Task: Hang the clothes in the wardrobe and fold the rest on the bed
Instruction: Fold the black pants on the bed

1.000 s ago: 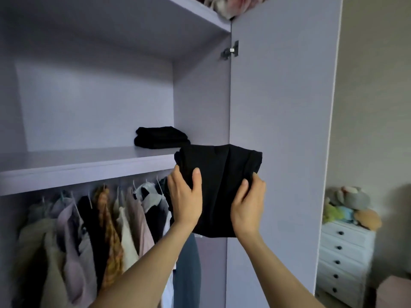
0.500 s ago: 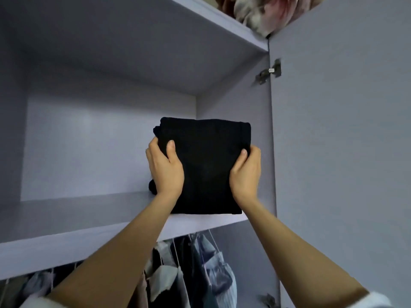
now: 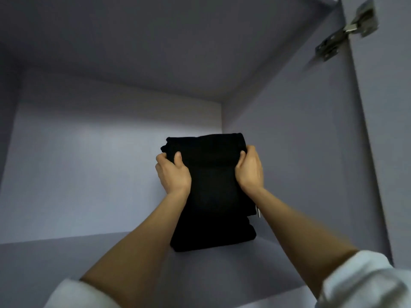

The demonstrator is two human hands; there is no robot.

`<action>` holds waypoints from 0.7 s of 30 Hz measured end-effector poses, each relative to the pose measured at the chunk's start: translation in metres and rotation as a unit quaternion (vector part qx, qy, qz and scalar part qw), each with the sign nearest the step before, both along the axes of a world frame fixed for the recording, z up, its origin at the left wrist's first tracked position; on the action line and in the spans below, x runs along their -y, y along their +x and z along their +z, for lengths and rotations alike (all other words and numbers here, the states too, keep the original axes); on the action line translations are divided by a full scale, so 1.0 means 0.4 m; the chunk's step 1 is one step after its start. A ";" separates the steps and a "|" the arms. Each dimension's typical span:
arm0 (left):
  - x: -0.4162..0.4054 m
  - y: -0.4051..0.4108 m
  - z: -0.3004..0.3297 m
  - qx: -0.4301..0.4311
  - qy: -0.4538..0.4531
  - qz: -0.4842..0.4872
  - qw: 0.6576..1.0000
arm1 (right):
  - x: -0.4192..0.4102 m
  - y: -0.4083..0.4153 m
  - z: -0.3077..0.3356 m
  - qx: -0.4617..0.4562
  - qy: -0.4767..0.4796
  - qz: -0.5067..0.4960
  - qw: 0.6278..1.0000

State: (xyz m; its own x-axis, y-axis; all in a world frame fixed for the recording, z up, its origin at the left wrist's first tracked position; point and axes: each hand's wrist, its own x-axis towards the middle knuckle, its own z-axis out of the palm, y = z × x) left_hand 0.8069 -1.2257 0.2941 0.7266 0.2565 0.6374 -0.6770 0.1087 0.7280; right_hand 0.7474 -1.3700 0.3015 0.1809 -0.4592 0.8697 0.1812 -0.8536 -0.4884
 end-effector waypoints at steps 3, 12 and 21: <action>0.051 0.115 -0.011 -0.030 0.069 0.058 0.995 | 0.061 0.138 0.000 -0.058 -0.001 0.008 0.998; 0.068 0.224 -0.108 0.056 0.545 0.260 0.795 | 0.125 0.267 -0.111 -0.225 -0.288 -0.055 0.929; 0.011 0.186 -0.151 -0.087 0.611 0.035 0.786 | 0.154 0.193 -0.183 -0.449 -0.182 0.036 0.874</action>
State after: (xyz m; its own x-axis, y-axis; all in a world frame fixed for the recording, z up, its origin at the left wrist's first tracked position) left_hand 0.8811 -1.2302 0.2339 0.8411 -0.4278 0.3310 -0.5294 -0.7768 0.3411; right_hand 0.8245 -1.4316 0.2284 0.8832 -0.1404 0.4475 -0.0761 -0.9844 -0.1586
